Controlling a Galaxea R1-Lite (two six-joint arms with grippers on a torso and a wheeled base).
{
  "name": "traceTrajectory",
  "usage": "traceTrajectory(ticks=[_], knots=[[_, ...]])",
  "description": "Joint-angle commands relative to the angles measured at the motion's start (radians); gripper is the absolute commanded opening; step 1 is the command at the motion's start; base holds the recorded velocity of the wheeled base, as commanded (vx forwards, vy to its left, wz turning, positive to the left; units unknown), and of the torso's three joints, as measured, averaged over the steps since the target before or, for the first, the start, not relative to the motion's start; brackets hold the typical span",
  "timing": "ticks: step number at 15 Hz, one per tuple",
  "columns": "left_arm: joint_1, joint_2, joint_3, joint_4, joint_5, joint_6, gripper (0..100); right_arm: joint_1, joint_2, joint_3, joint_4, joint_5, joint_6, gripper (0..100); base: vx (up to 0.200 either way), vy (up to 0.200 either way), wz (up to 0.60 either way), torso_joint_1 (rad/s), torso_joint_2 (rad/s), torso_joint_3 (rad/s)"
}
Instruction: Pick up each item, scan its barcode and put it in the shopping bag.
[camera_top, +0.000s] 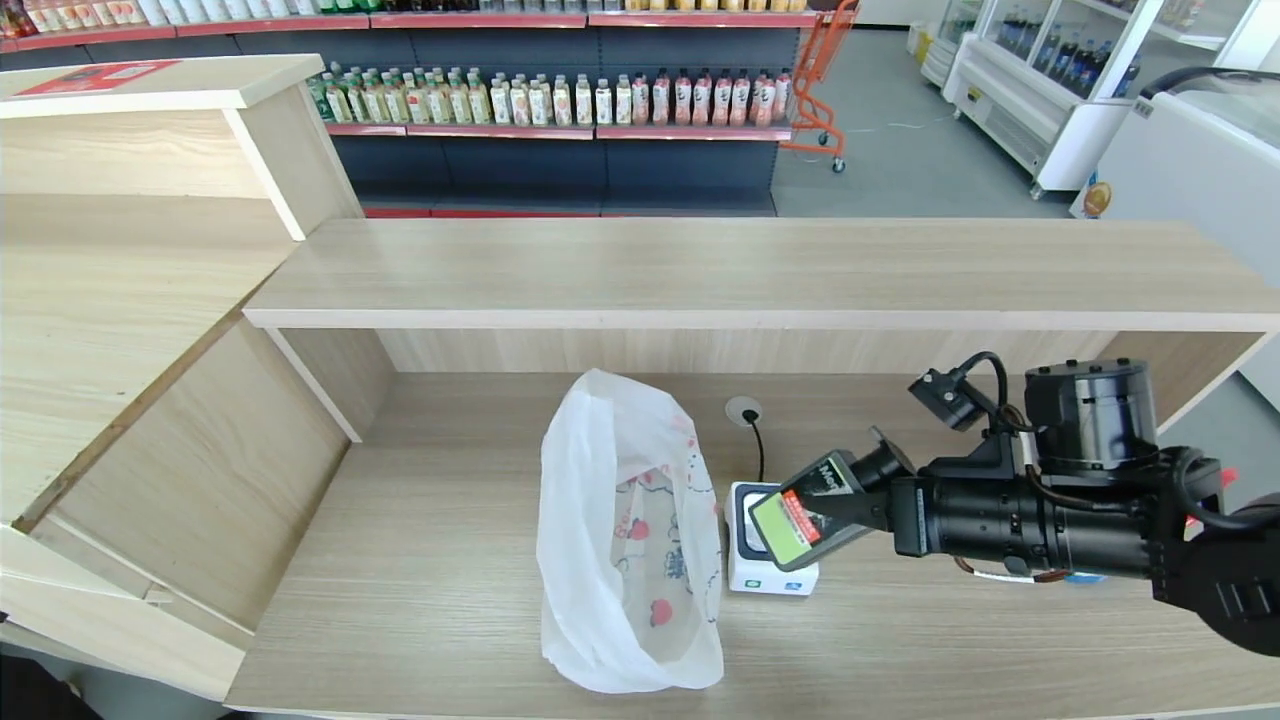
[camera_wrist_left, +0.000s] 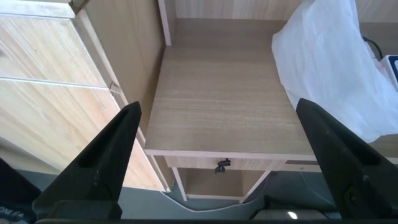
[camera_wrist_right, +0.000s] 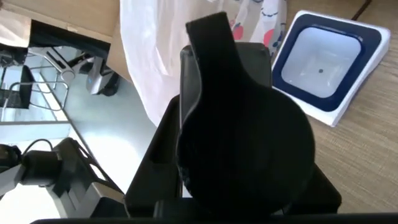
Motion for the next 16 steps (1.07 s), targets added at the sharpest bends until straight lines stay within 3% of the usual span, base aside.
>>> traceTrajectory(ticks=[1,4,8,11,16], knots=[[0.0,0.001,0.0,0.0,0.0,0.0,100,0.011,0.071,-0.031,-0.001,-0.002,-0.049,0,0.0,0.0,0.0,0.0,0.0,0.0],[0.0,0.001,0.0,0.0,0.0,0.0,100,0.031,0.183,-0.042,-0.034,-0.059,-0.189,0,0.0,0.0,0.0,0.0,0.0,0.0],[0.0,0.0,0.0,0.0,0.0,0.0,100,0.108,0.36,-0.068,-0.284,-0.054,-0.273,0,0.0,0.0,0.0,0.0,0.0,0.0],[0.0,0.0,0.0,0.0,0.0,0.0,100,0.183,0.448,-0.162,-0.294,-0.059,-0.359,0,0.0,0.0,0.0,0.0,0.0,0.0],[0.0,0.001,0.0,0.0,0.0,0.0,100,0.208,0.607,-0.317,-0.298,-0.077,-0.602,0,0.0,0.0,0.0,0.0,0.0,0.0]])
